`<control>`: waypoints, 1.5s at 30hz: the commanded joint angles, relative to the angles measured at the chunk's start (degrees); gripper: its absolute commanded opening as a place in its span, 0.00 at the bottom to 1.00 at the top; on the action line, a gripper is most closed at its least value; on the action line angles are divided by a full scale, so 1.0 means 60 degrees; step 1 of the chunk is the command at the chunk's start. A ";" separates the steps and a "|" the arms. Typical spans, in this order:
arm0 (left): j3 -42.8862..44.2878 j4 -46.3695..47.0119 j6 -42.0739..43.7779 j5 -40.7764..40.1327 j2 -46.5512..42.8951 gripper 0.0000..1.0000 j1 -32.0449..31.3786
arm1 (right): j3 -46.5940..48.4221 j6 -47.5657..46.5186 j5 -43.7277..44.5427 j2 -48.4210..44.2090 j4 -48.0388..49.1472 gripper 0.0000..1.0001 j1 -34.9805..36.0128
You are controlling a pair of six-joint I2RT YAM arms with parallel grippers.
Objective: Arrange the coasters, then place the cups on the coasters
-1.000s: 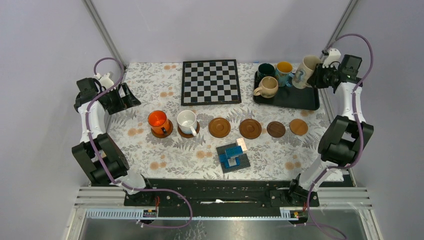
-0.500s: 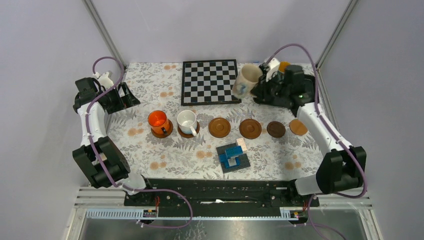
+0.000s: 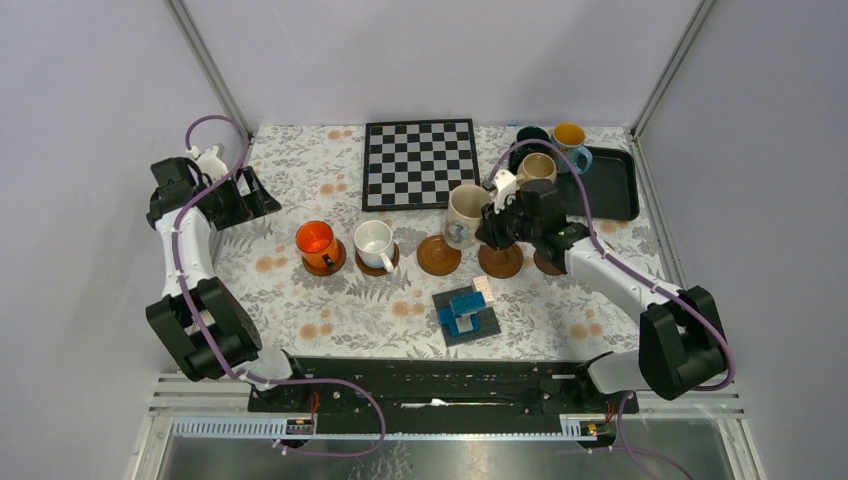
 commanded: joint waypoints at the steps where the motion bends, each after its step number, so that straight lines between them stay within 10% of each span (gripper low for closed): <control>1: -0.0093 0.0299 -0.0107 0.0066 -0.0367 0.99 0.0042 | -0.0068 0.0310 0.0793 -0.0949 0.2166 0.00 0.0513; 45: -0.0477 0.0425 -0.0031 -0.0270 -0.0527 0.99 0.0038 | -0.0977 0.1270 0.3363 0.0662 0.3608 0.00 0.2777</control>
